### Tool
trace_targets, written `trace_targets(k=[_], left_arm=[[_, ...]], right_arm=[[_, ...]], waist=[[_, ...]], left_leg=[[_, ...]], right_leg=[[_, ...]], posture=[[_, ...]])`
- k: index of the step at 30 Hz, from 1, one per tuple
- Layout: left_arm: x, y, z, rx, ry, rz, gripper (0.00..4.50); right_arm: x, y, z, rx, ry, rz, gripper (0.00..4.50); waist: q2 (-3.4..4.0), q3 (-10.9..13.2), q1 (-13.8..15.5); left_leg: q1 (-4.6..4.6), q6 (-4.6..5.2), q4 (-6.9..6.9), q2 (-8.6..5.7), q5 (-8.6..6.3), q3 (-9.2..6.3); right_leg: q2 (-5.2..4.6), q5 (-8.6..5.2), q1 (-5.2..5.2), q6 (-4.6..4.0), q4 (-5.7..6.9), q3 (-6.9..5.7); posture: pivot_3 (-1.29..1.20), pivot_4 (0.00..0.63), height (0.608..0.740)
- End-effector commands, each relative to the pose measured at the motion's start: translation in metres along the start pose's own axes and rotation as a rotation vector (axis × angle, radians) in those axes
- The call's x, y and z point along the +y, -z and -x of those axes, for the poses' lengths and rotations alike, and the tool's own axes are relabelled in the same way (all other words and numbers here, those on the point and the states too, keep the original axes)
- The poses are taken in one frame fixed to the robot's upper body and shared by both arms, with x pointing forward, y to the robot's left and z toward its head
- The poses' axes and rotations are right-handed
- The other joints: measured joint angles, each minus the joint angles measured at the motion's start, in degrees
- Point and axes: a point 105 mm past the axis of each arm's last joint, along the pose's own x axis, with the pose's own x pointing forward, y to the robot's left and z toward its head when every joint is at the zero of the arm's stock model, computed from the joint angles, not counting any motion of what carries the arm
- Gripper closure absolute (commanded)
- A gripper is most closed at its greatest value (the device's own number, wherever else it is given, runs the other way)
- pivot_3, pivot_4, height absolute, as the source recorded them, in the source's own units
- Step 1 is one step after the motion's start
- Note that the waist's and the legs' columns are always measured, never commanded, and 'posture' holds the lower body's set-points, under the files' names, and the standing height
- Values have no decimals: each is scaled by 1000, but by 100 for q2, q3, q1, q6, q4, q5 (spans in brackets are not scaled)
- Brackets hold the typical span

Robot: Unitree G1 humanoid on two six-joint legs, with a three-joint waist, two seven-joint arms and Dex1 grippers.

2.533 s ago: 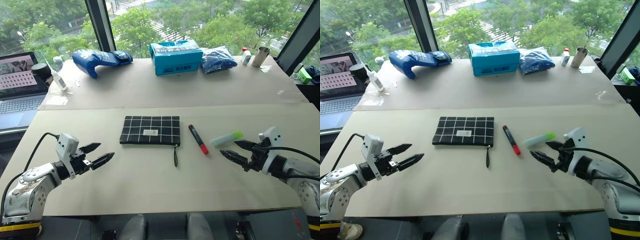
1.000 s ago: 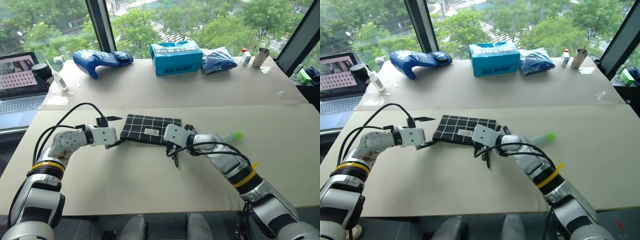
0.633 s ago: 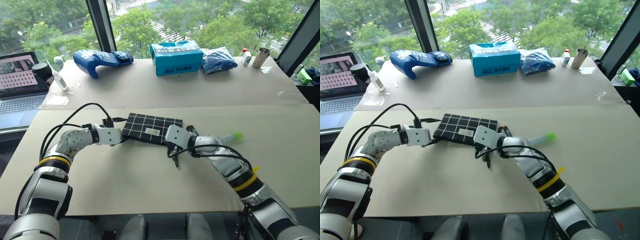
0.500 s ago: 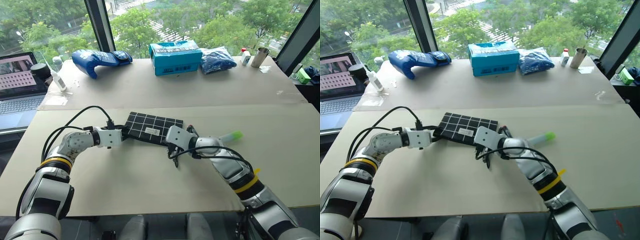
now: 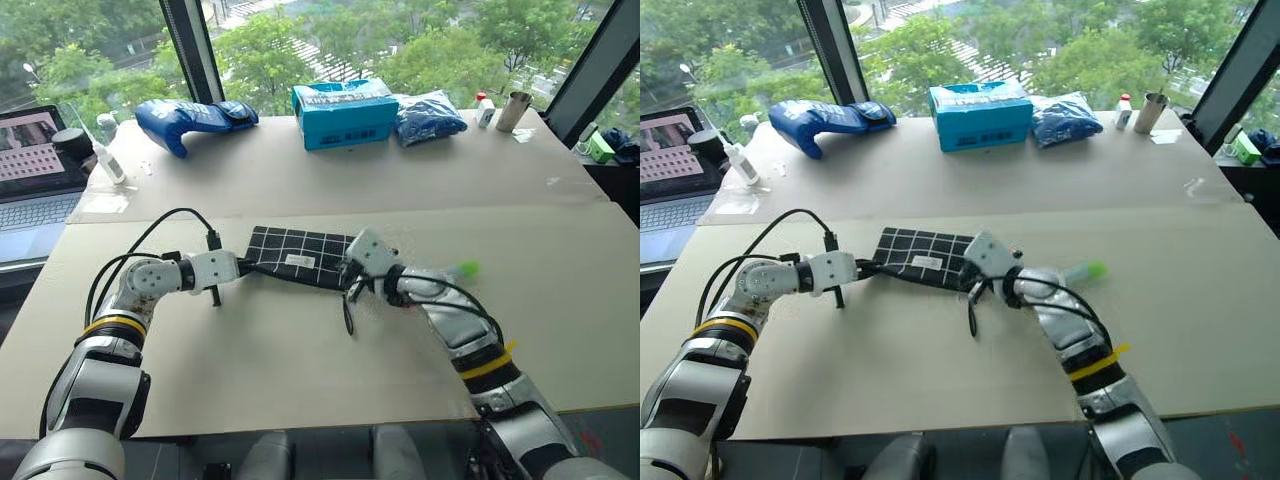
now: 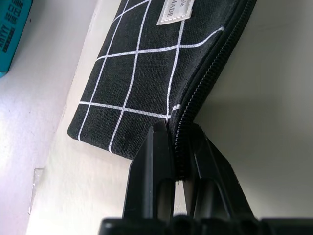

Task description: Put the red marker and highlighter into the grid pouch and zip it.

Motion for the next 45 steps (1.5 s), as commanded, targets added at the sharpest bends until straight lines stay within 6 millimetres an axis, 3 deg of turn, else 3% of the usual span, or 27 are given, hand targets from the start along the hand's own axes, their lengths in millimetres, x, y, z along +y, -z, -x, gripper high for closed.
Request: trace_targets(k=[1, 8, 11, 14, 17, 21, 24, 32, 36, 42, 45], left_arm=[[3, 10, 13, 35, -50, 101, 4500], [2, -10, 19, -34, -162, 352, 4500], [3, -25, 21, -44, -209, 476, 4500], [-1, -43, 19, -38, -215, 558, 4500], [-3, -52, 17, -12, -233, 590, 4500], [-6, -59, 15, 30, -230, 600, 4500], [-7, -57, 17, 59, -233, 601, 4500], [-10, -50, 23, 101, -248, 604, 4500], [-14, -51, 18, 88, -236, 619, 4500], [-16, -56, 12, 65, -228, 627, 4500], [-18, -58, 11, 60, -225, 629, 4500]], right_arm=[[-24, -35, 22, -120, 29, -113, 2746], [-40, -49, 70, -147, 7, -249, 270], [-30, -53, 86, -147, -45, -229, 270], [-11, -49, 87, -94, -90, -156, 270], [4, -41, 76, -66, -111, -166, 270], [23, -14, 43, 25, -59, -118, 270], [22, -10, 33, 38, -14, -78, 270], [-11, -16, 25, -2, 108, -71, 270], [-6, -19, 13, -24, 82, -118, 270], [3, -1, -8, 8, 97, -197, 270], [4, -2, -9, -6, 98, -243, 270]], waist=[[1, 0, -21], [3, 2, -90], [3, 3, -96], [2, 3, -95], [2, 3, -115], [2, 3, -119], [1, 4, -100], [1, 4, -15], [1, 4, -22], [1, 4, -22], [1, 4, -18]], left_leg=[[1, 1, -1, 0, -1, 0], [-1, 26, -7, 1, -15, -2], [-14, 26, -4, 0, -16, -2], [-21, 35, -4, 0, -21, -5], [-20, 57, -2, 1, -33, -2], [-15, 52, -2, 1, -30, -2], [-19, 20, -2, -1, -13, -1], [-21, 11, -4, -1, -8, 0], [-22, 11, -4, -1, -8, 0], [-22, 10, -4, -1, -8, 0], [-23, 9, -3, -2, -7, 0]], right_leg=[[0, 0, 0, 0, -1, 0], [-1, 0, -11, 1, -1, 0], [-2, 0, -22, 1, -3, 0], [-1, 0, -26, 1, -3, -2], [-1, -1, -25, 1, -3, 0], [0, 0, -23, 0, -1, 0], [-2, 0, -24, 0, -5, 0], [-1, 0, -27, -1, -8, 0], [-1, 1, -28, -1, -9, 0], [-1, 1, -27, -2, -8, 1], [-2, 1, -28, -2, -8, 1]], posture=[[0, 150, 740], [0, 150, 740], [0, 150, 740], [0, 150, 740], [0, 150, 740], [0, 150, 740], [0, 150, 740], [0, 150, 740], [0, 150, 740], [0, 150, 740], [0, 150, 740]])
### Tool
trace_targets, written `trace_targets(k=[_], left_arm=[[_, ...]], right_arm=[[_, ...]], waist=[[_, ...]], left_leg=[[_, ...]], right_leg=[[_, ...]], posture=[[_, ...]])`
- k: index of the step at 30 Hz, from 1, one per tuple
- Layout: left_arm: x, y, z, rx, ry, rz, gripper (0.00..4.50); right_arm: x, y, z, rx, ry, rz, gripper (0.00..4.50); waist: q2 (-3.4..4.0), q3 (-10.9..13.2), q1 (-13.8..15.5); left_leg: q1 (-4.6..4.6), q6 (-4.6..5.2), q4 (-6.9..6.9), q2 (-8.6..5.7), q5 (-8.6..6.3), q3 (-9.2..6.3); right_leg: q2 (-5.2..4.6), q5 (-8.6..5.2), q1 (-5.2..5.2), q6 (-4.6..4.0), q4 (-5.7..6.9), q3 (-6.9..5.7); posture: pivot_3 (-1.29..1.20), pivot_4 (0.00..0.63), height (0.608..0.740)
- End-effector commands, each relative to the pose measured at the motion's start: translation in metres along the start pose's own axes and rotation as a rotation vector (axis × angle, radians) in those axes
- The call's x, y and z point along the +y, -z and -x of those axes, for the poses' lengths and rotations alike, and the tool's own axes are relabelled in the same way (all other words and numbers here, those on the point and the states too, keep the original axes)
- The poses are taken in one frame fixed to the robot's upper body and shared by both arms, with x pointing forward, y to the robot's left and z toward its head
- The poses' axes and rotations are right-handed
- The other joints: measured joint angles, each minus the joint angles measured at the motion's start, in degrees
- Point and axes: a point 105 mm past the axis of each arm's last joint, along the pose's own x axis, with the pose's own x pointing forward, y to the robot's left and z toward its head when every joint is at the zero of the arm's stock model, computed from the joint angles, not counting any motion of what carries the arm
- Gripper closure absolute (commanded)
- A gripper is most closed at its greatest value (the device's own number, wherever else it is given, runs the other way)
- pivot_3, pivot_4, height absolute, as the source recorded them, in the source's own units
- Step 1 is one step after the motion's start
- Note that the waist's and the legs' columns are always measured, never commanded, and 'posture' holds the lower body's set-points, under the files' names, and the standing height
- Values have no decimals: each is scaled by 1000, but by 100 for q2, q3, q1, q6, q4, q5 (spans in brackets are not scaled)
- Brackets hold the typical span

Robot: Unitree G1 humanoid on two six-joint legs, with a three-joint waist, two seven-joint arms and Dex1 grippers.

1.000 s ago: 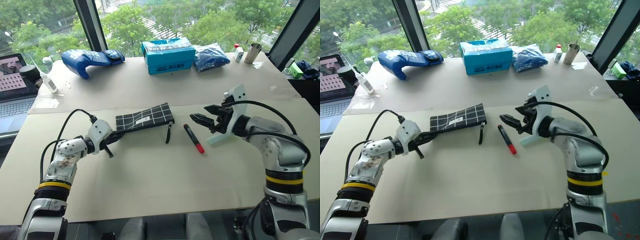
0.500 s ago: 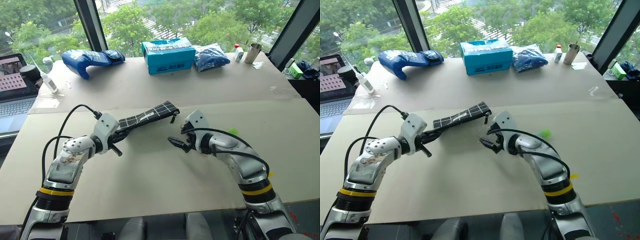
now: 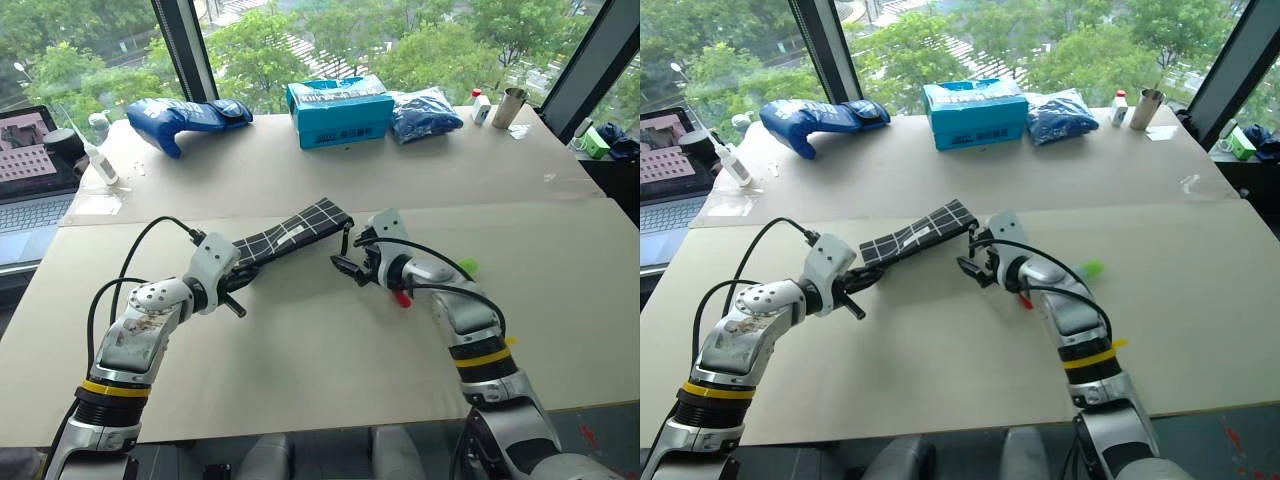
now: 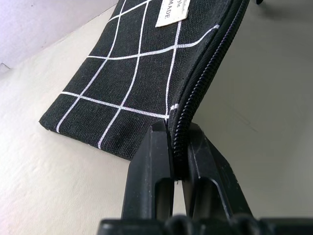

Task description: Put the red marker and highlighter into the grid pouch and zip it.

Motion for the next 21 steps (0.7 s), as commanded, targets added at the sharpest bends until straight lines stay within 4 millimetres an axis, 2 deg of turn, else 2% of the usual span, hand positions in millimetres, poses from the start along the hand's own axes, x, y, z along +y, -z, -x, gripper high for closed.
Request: trace_targets(k=[1, 5, 6, 8, 12, 17, 21], left_arm=[[-4, -13, 1, -46, 3, -26, 4500], [-9, -13, 1, -56, 10, -15, 4500], [-11, -14, 1, -58, 12, -14, 4500], [-14, -16, 1, -68, 25, -13, 4500], [-16, -18, 2, -71, 34, -18, 4500], [-15, -16, 4, -65, 31, -15, 4500], [-13, -16, 3, -63, 20, -12, 4500]], right_arm=[[-3, -16, 2, -71, 19, -22, 270], [-9, -17, -1, -81, 53, -12, 270], [-10, -18, -2, -86, 60, -6, 770], [-11, -19, -4, -97, 68, -14, 1273], [-7, -22, -7, -127, 46, -1, 2825], [-5, -26, -6, -145, 31, 11, 4459], [-3, -29, -1, -160, 11, 35, 4459]], waist=[[0, 0, 0], [0, 0, 0], [0, 0, -1], [0, 0, -2], [0, 0, -9], [0, 0, -12], [0, 0, -11]], left_leg=[[1, 0, 0, 0, 0, 0], [1, -1, 0, 0, 0, 0], [1, -1, 0, 0, 0, 0], [1, -1, -1, 1, 0, 0], [1, -1, -1, 1, 0, 0], [1, -1, -1, 1, 0, 0], [1, -1, -1, 1, 0, 0]], right_leg=[[0, 0, 0, 0, 0, 0], [0, 0, 0, 0, 1, 0], [0, 0, 0, 0, 1, 0], [1, 0, -1, 0, 1, 0], [1, 0, -2, 0, 1, 0], [1, 0, -2, 0, 1, 0], [1, 0, -2, 0, 1, 1]], posture=[[0, 150, 740], [0, 150, 740], [0, 150, 740], [0, 150, 740], [0, 150, 740], [0, 150, 740], [0, 150, 740]])
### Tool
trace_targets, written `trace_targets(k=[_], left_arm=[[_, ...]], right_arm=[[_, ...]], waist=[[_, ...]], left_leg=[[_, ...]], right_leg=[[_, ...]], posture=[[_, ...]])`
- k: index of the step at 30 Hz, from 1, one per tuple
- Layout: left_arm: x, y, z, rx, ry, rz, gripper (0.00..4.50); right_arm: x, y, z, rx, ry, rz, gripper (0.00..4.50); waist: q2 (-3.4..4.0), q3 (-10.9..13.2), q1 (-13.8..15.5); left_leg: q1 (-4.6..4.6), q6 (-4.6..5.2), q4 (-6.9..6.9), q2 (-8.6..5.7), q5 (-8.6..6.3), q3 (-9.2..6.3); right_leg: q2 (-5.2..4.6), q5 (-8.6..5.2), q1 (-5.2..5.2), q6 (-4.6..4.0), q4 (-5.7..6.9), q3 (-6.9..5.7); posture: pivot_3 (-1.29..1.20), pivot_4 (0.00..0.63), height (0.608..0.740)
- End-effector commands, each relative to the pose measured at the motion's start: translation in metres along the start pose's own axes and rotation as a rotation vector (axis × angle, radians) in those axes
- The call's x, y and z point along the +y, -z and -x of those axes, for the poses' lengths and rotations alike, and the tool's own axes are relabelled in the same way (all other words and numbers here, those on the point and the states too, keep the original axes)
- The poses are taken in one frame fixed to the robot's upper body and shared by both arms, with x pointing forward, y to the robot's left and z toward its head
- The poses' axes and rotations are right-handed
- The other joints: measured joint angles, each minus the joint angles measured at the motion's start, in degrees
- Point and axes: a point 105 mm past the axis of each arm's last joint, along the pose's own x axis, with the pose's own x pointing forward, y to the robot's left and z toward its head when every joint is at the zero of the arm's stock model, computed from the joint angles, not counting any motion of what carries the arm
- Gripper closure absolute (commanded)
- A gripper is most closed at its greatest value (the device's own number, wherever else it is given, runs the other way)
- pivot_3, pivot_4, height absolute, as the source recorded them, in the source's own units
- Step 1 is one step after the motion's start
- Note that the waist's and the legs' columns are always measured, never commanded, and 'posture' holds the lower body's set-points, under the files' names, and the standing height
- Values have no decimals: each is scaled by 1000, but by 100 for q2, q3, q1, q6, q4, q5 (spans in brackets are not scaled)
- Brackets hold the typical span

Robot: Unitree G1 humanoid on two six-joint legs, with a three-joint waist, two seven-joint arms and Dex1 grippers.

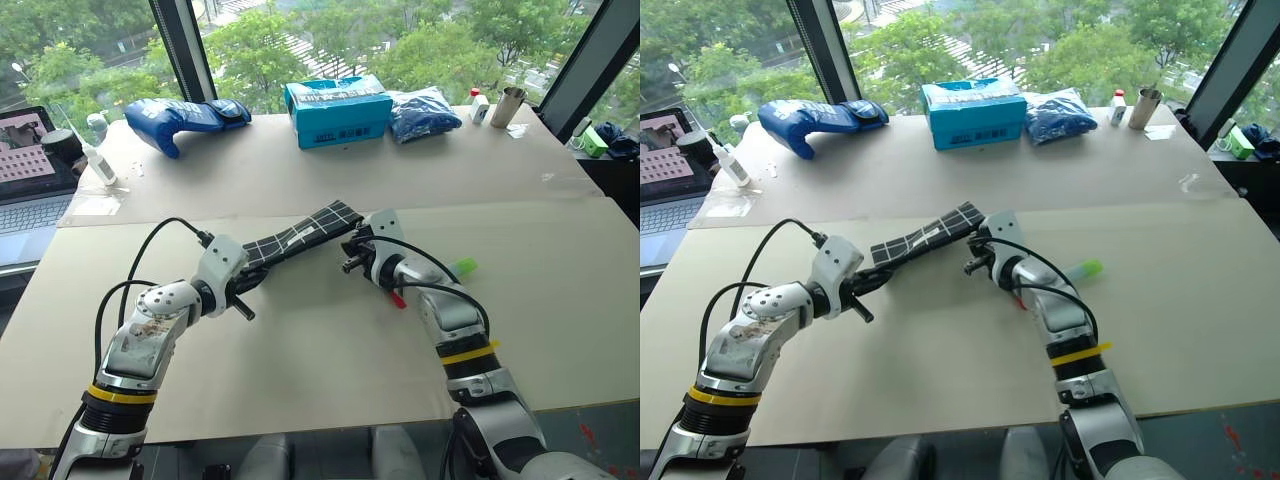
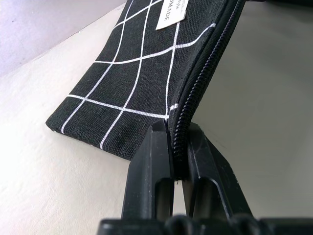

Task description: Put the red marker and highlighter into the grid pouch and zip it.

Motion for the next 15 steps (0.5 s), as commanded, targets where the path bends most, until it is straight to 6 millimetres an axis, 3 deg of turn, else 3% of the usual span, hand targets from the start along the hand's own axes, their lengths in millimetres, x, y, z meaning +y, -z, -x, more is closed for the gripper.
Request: trace_targets(k=[1, 8, 10, 15], left_arm=[[1, -9, 3, -32, -4, -16, 4500], [0, -10, -2, -33, 3, -15, 4500], [-1, -10, -3, -34, 5, -14, 4500], [-2, -9, -4, -34, 12, -10, 4500]], right_arm=[[2, -27, 7, -95, -20, 57, 4459], [6, -64, 33, -215, -129, 198, 4459], [15, -69, 45, -228, -216, 202, 4459], [47, -54, 62, -161, -384, 290, 4459]], waist=[[0, 0, 0], [0, 0, 9], [0, 0, 13], [0, 0, 12]], left_leg=[[0, 0, 0, 0, 0, 0], [-2, 0, 0, 0, 0, 0], [-2, 0, 0, 0, 0, 0], [-2, 3, 0, 0, -2, 0]], right_leg=[[0, 0, 0, 0, 0, 0], [0, 0, -1, 0, -1, -1], [0, 0, 0, 0, -1, -1], [0, 0, 1, 0, -2, -1]], posture=[[0, 150, 740], [0, 150, 740], [0, 150, 740], [0, 150, 740]])
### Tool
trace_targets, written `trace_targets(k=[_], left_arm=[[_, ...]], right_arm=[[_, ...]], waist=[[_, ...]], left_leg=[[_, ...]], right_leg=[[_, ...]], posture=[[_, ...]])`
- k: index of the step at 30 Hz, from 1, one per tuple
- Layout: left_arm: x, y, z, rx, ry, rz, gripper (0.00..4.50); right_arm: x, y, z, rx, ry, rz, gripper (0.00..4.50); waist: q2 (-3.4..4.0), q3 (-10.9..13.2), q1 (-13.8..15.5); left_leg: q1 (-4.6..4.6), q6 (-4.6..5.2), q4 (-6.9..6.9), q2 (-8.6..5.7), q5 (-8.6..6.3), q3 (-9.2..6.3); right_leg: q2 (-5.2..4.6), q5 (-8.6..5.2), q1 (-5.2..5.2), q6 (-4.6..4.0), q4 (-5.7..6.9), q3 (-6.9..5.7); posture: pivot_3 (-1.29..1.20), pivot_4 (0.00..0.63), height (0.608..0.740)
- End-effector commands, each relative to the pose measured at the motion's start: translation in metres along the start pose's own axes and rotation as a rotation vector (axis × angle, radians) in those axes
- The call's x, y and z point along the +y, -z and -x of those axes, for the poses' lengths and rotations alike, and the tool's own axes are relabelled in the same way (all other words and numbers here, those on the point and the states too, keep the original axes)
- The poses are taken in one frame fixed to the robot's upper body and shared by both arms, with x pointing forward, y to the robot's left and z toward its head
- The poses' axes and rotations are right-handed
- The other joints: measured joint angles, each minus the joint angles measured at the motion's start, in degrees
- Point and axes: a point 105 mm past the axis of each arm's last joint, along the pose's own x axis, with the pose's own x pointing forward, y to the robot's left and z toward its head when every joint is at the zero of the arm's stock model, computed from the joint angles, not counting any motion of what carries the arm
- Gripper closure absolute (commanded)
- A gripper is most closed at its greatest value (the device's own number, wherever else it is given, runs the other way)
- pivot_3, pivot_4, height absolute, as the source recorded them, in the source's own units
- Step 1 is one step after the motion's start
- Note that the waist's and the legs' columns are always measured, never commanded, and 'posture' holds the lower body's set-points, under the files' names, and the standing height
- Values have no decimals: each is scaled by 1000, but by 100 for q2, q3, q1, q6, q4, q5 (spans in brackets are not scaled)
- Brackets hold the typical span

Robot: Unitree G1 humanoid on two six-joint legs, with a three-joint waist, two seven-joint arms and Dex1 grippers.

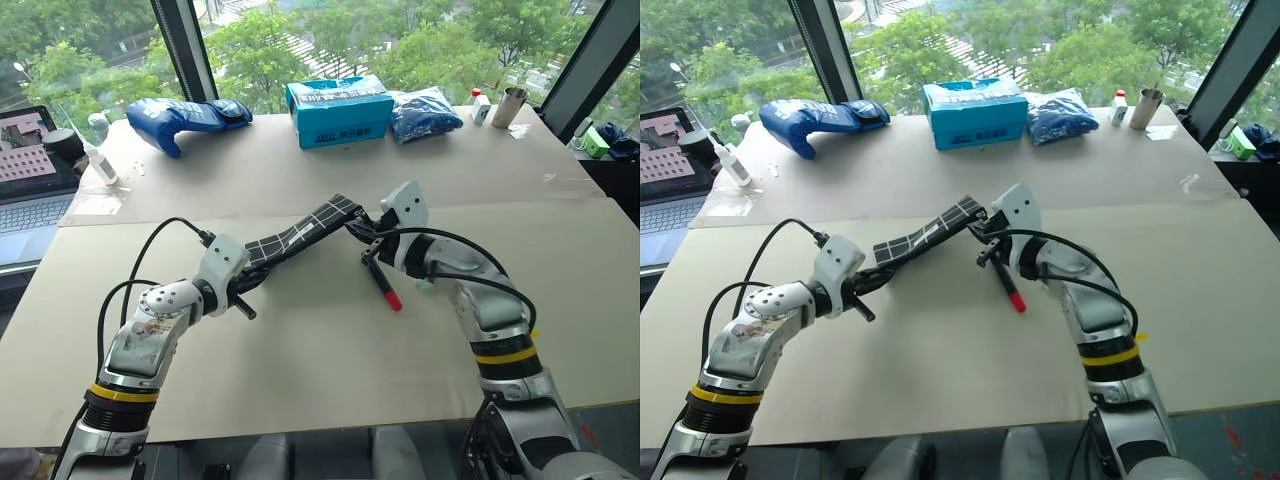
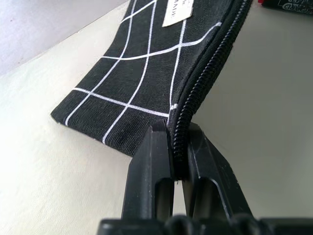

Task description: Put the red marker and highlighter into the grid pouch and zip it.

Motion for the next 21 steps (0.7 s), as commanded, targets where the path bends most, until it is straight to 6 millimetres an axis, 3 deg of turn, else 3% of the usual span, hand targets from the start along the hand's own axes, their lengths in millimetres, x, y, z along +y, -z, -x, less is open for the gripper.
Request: trace_targets(k=[1, 3, 7, 12, 21], left_arm=[[-1, -9, -1, -30, 7, -16, 4500], [-2, -9, -2, -33, 9, -13, 4500], [-3, -10, -4, -39, 14, -7, 4500], [-4, -11, -5, -44, 18, -1, 4500], [-5, -11, -7, -40, 28, 5, 4500]], right_arm=[[30, 2, -1, 41, -118, 59, 4459], [32, 18, -8, 124, -93, 82, 4459], [17, 44, -27, 267, 63, 125, 4459], [6, 38, -40, 265, 137, 130, 4459], [33, 32, -67, 319, 58, 162, 4459]], waist=[[0, 0, -1], [0, 0, -4], [0, 0, 9], [0, 0, 8], [0, 0, -17]], left_leg=[[0, 1, 0, 0, -1, 1], [1, 2, 1, 0, -1, 2], [2, -3, 2, 0, 2, 2], [-2, -9, 2, -1, 5, 1], [-2, -9, 1, 0, 5, 1]], right_leg=[[0, 0, 1, 0, 0, 0], [0, 0, 2, 0, 0, 0], [0, 1, 1, -1, 2, 1], [-1, 2, -2, -2, 0, 1], [0, 2, -5, -3, 2, 0]], posture=[[0, 150, 740], [0, 150, 740], [0, 150, 740], [0, 150, 740], [0, 150, 740]])
